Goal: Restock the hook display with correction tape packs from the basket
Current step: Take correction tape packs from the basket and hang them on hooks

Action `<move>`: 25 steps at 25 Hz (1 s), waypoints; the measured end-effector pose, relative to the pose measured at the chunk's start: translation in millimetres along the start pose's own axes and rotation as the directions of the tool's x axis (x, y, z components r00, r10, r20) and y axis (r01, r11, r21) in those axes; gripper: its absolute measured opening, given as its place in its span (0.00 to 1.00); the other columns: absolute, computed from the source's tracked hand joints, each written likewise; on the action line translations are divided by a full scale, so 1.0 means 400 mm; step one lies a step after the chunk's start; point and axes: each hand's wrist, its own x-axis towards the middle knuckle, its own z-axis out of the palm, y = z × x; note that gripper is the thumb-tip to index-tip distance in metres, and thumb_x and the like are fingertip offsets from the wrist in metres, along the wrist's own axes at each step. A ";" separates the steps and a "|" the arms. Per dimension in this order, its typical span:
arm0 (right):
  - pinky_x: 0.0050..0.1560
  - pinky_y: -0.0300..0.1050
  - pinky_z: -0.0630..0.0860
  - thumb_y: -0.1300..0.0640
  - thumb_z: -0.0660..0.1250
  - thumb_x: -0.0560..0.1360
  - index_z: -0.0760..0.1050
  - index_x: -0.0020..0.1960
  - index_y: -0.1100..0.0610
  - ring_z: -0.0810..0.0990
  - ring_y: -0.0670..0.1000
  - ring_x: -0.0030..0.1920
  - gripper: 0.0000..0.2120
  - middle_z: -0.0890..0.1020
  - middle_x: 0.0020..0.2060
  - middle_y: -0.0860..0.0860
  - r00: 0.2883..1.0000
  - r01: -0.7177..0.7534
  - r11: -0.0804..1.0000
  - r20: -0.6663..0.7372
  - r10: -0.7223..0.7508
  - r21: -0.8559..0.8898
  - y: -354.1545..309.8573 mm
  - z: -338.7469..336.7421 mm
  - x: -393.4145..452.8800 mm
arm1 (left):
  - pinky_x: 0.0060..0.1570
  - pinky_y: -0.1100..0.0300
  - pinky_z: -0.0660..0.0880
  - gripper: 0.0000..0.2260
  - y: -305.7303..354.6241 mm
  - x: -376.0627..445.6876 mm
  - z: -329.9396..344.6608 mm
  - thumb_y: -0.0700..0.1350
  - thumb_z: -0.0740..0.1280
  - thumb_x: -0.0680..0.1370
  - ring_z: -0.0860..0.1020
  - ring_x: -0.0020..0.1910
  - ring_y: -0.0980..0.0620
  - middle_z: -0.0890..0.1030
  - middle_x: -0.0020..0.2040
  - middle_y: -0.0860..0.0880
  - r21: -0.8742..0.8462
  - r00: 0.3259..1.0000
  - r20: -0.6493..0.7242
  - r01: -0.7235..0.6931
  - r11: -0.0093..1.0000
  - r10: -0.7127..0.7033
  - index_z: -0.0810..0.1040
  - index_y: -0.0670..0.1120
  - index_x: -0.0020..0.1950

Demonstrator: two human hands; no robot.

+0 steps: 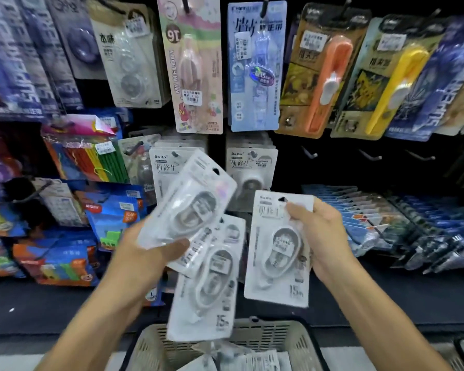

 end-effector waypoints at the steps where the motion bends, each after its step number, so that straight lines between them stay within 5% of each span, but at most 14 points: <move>1: 0.41 0.52 0.82 0.61 0.69 0.79 0.83 0.48 0.57 0.87 0.58 0.43 0.04 0.88 0.44 0.55 0.996 0.081 0.996 0.043 -0.080 -0.023 -0.019 0.009 0.005 | 0.49 0.44 0.82 0.22 0.017 0.009 -0.036 0.32 0.75 0.70 0.86 0.49 0.45 0.88 0.47 0.52 -0.013 0.998 -0.033 -0.049 0.999 0.049 0.86 0.62 0.46; 3: 0.42 0.51 0.84 0.59 0.70 0.79 0.84 0.48 0.53 0.88 0.54 0.44 0.04 0.88 0.44 0.52 0.979 0.190 0.981 0.078 -0.187 -0.035 -0.059 0.049 0.024 | 0.45 0.50 0.81 0.20 0.039 0.015 -0.082 0.33 0.74 0.69 0.87 0.48 0.49 0.88 0.49 0.52 -0.079 0.990 -0.073 -0.124 0.989 0.119 0.87 0.59 0.48; 5: 0.40 0.49 0.83 0.58 0.71 0.78 0.84 0.46 0.54 0.87 0.52 0.40 0.04 0.88 0.42 0.53 0.976 0.216 0.976 0.025 -0.216 -0.023 -0.094 0.101 0.064 | 0.53 0.47 0.79 0.18 0.043 0.016 -0.090 0.35 0.74 0.67 0.87 0.49 0.48 0.88 0.50 0.50 -0.115 0.985 -0.106 -0.146 0.983 0.134 0.87 0.55 0.50; 12: 0.32 0.44 0.73 0.51 0.75 0.75 0.79 0.43 0.60 0.78 0.49 0.33 0.12 0.83 0.37 0.57 0.982 0.135 0.972 -0.106 -0.158 -0.195 -0.101 0.130 0.134 | 0.64 0.35 0.74 0.19 0.032 0.019 -0.063 0.40 0.76 0.62 0.85 0.54 0.42 0.88 0.52 0.46 -0.232 0.992 -0.086 -0.113 0.966 0.096 0.86 0.51 0.52; 14: 0.38 0.47 0.76 0.48 0.74 0.75 0.77 0.50 0.55 0.79 0.49 0.38 0.12 0.83 0.43 0.51 0.973 0.129 0.931 -0.136 -0.185 -0.343 -0.098 0.123 0.130 | 0.64 0.33 0.73 0.23 0.028 0.017 -0.050 0.40 0.79 0.60 0.84 0.56 0.41 0.88 0.52 0.46 -0.244 0.993 -0.064 -0.113 0.963 0.100 0.86 0.51 0.54; 16: 0.48 0.49 0.76 0.44 0.70 0.76 0.72 0.57 0.50 0.79 0.50 0.48 0.15 0.79 0.50 0.47 0.908 0.254 0.809 -0.157 -0.388 -0.530 -0.083 0.123 0.089 | 0.66 0.35 0.73 0.26 0.022 0.018 -0.041 0.41 0.80 0.58 0.84 0.56 0.43 0.88 0.53 0.47 -0.291 0.993 -0.076 -0.105 0.951 0.086 0.85 0.49 0.56; 18: 0.48 0.43 0.76 0.37 0.71 0.72 0.73 0.56 0.45 0.80 0.47 0.49 0.18 0.81 0.49 0.45 0.937 0.339 0.880 0.040 -0.346 -0.333 -0.044 0.125 0.010 | 0.67 0.39 0.73 0.26 0.015 0.022 -0.033 0.43 0.78 0.59 0.84 0.57 0.44 0.87 0.54 0.47 -0.322 0.993 -0.099 -0.096 0.942 0.067 0.84 0.48 0.58; 19: 0.48 0.43 0.77 0.35 0.74 0.68 0.76 0.57 0.44 0.83 0.47 0.48 0.22 0.84 0.48 0.43 0.951 0.220 0.967 0.248 -0.184 -0.130 -0.019 0.131 -0.034 | 0.66 0.39 0.73 0.25 0.011 0.023 -0.029 0.43 0.77 0.60 0.84 0.56 0.44 0.87 0.54 0.47 -0.331 0.993 -0.107 -0.087 0.939 0.054 0.84 0.48 0.58; 21: 0.50 0.47 0.81 0.43 0.80 0.67 0.79 0.61 0.48 0.86 0.53 0.51 0.25 0.87 0.52 0.49 0.804 -0.090 0.996 0.591 0.058 0.024 0.030 0.135 -0.095 | 0.64 0.40 0.75 0.24 0.002 0.021 -0.017 0.42 0.77 0.61 0.86 0.53 0.44 0.88 0.53 0.46 -0.354 0.993 -0.112 -0.067 0.933 0.029 0.84 0.48 0.57; 22: 0.50 0.48 0.82 0.50 0.80 0.69 0.80 0.62 0.51 0.86 0.57 0.53 0.23 0.87 0.55 0.54 0.773 -0.120 0.992 0.631 0.064 0.046 0.047 0.131 -0.105 | 0.62 0.42 0.76 0.23 0.002 0.021 -0.011 0.42 0.77 0.61 0.86 0.52 0.44 0.88 0.52 0.46 -0.361 0.994 -0.111 -0.058 0.931 0.019 0.84 0.47 0.56; 25: 0.49 0.50 0.84 0.54 0.76 0.71 0.79 0.63 0.52 0.86 0.57 0.54 0.21 0.86 0.56 0.55 0.896 -0.012 0.993 0.441 -0.041 0.116 0.038 0.101 -0.081 | 0.48 0.51 0.82 0.18 0.003 0.021 -0.010 0.40 0.75 0.64 0.87 0.48 0.47 0.88 0.50 0.46 -0.395 0.989 -0.147 -0.072 0.916 0.014 0.85 0.47 0.54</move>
